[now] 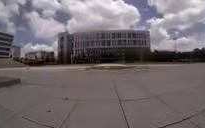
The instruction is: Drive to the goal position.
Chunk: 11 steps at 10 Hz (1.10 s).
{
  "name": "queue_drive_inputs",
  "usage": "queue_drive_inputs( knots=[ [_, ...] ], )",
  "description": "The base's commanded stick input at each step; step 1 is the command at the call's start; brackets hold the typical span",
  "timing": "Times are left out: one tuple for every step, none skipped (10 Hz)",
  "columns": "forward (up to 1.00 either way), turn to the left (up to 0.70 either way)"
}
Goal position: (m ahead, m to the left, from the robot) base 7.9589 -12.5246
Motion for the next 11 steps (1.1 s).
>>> queue_drive_inputs(
  knots=[
    [0.70,0.00],
    [0.70,0.00],
    [0.70,0.00],
    [0.70,0.00],
    [0.70,0.00],
    [0.70,0.00],
    [0.70,0.00],
    [0.70,0.00],
    [0.70,0.00],
    [0.70,-0.01],
    [0.70,-0.25]
  ],
)
